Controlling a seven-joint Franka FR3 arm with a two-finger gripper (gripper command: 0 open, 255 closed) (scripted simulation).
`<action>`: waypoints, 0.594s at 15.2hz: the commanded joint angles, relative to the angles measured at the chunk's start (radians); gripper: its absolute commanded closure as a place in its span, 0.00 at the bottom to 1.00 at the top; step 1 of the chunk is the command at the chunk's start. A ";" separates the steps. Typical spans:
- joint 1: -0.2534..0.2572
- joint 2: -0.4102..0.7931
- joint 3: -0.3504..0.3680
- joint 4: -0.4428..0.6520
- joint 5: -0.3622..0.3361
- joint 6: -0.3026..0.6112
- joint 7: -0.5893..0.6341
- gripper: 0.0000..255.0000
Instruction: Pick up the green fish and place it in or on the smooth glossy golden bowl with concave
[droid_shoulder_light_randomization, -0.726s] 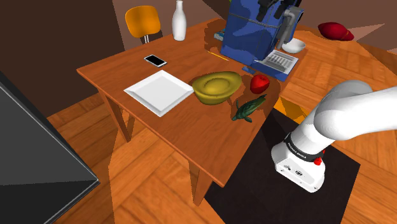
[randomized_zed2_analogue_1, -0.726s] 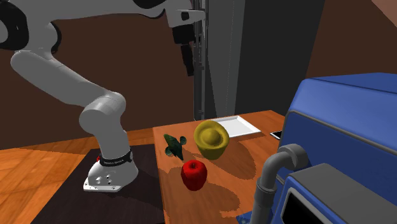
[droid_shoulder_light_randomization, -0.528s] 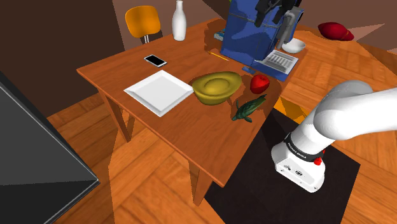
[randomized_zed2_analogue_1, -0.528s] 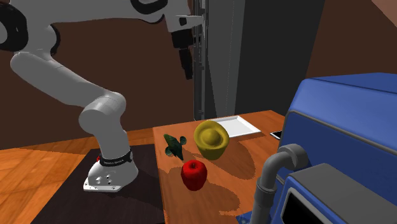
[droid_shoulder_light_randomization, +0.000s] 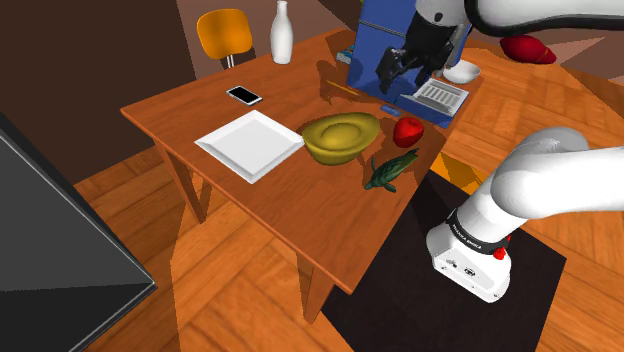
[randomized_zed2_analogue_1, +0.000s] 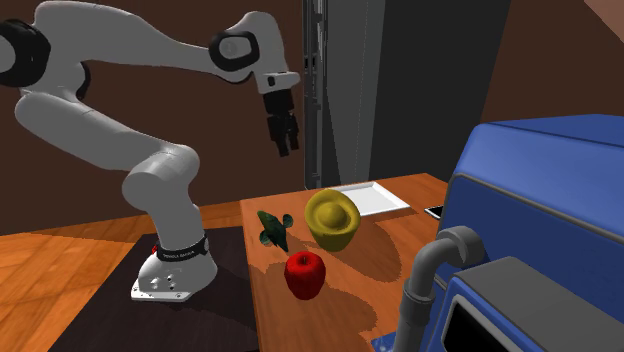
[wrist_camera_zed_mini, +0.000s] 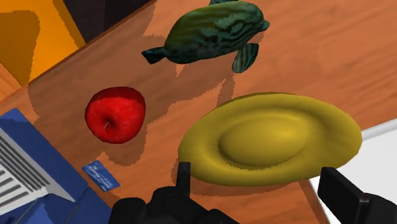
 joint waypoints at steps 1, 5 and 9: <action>-0.009 -0.011 0.060 -0.063 0.008 0.046 0.087 0.00; -0.020 0.012 0.204 -0.152 0.041 0.133 0.273 0.00; -0.050 0.094 0.365 -0.205 0.070 0.231 0.474 0.00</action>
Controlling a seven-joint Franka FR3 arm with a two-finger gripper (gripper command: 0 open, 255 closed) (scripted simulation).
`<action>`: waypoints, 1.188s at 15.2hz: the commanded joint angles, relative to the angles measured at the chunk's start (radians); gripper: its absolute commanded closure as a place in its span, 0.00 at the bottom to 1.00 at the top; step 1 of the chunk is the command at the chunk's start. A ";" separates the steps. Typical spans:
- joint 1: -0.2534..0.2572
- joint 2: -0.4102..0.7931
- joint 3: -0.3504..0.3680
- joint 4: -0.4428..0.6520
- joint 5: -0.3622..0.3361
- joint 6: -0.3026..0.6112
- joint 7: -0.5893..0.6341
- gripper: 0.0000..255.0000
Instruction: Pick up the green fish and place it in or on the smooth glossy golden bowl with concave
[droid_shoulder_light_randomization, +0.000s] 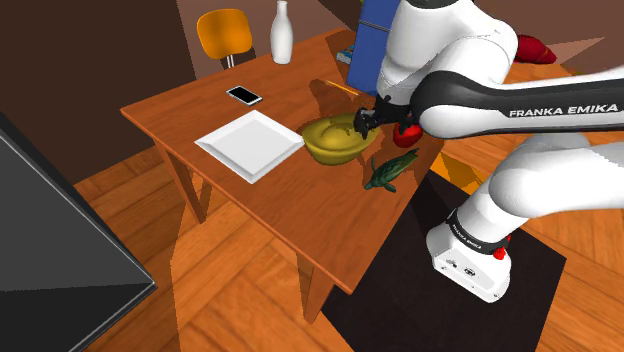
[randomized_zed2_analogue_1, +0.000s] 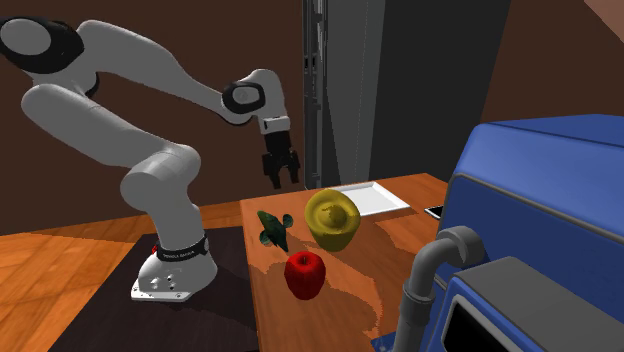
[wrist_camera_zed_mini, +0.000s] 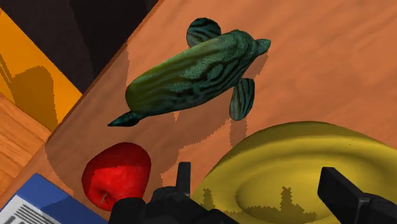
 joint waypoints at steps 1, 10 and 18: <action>-0.023 0.055 0.089 -0.016 0.013 0.051 0.112 0.00; -0.114 0.192 0.223 -0.070 -0.001 0.225 0.247 0.00; -0.130 0.211 0.233 -0.081 -0.008 0.257 0.253 0.00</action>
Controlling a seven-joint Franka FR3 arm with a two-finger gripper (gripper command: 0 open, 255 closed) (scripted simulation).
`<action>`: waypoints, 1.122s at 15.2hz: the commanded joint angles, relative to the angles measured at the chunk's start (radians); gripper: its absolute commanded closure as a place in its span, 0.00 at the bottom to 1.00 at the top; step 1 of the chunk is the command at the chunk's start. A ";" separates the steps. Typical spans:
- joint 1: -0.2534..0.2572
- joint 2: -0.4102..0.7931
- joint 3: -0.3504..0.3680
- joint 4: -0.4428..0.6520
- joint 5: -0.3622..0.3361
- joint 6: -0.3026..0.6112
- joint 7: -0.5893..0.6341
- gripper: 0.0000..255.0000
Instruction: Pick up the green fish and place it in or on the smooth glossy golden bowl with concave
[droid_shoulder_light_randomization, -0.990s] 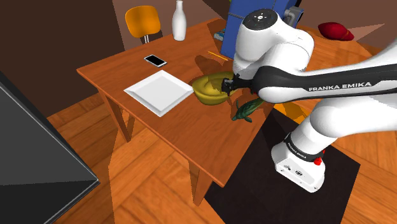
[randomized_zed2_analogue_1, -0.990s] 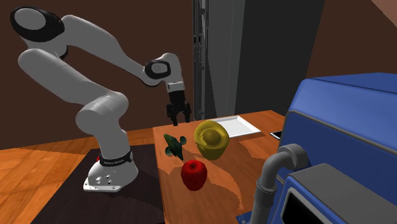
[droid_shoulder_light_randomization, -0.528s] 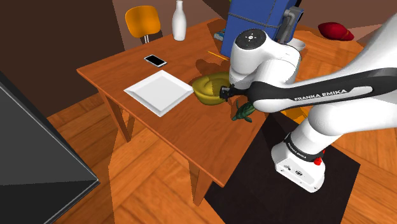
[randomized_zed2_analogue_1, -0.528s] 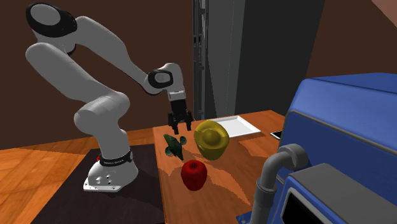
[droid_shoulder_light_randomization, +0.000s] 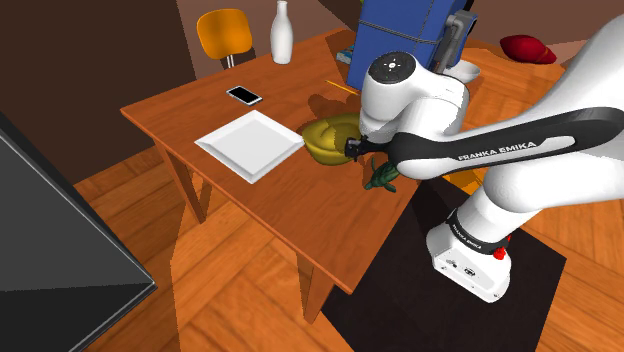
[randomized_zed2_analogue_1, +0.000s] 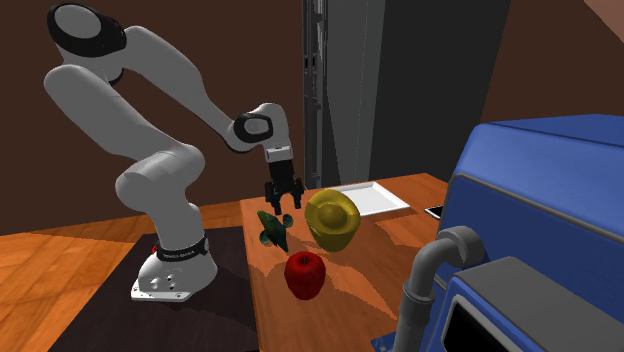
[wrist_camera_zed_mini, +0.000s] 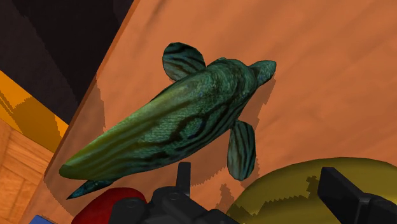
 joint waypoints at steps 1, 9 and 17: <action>0.000 0.000 0.000 0.000 0.000 0.000 0.000 0.00; 0.000 0.000 0.000 0.000 0.000 0.000 0.000 1.00; 0.036 -0.078 -0.061 0.035 0.007 -0.110 -0.050 1.00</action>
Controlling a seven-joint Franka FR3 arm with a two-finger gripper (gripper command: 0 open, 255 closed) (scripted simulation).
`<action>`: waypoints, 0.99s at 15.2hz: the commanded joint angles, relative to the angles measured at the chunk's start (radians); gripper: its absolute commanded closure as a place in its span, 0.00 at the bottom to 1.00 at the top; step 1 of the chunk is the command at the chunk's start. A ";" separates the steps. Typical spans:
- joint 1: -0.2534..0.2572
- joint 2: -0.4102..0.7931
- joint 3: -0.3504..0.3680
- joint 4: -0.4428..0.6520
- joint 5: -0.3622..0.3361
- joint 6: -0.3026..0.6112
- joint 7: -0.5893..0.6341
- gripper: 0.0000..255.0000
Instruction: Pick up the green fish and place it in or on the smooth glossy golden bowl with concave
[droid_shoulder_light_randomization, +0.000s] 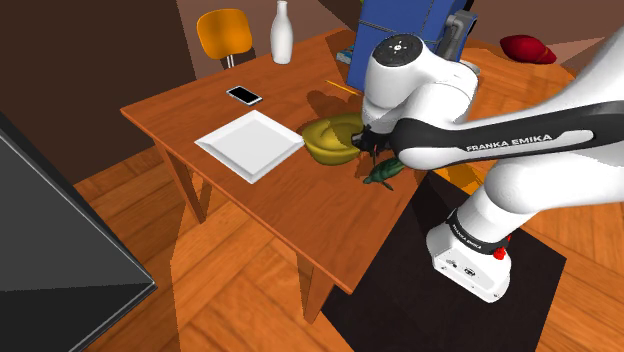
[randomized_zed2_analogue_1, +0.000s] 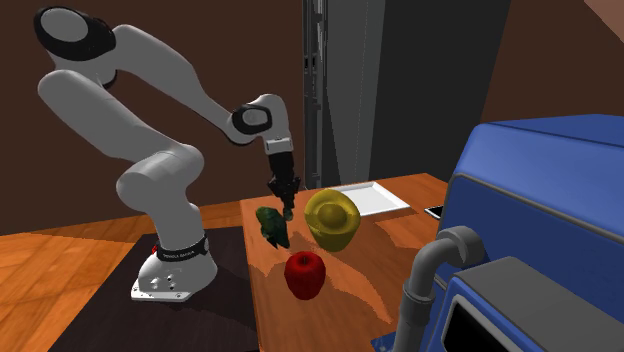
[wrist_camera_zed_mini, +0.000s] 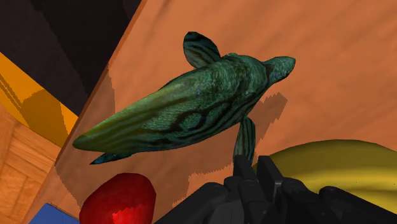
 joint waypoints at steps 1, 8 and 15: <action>0.011 -0.026 -0.020 0.012 0.001 -0.037 -0.016 1.00; 0.027 -0.093 -0.075 0.066 -0.007 -0.153 -0.062 1.00; 0.030 -0.139 -0.121 0.131 -0.022 -0.257 -0.102 1.00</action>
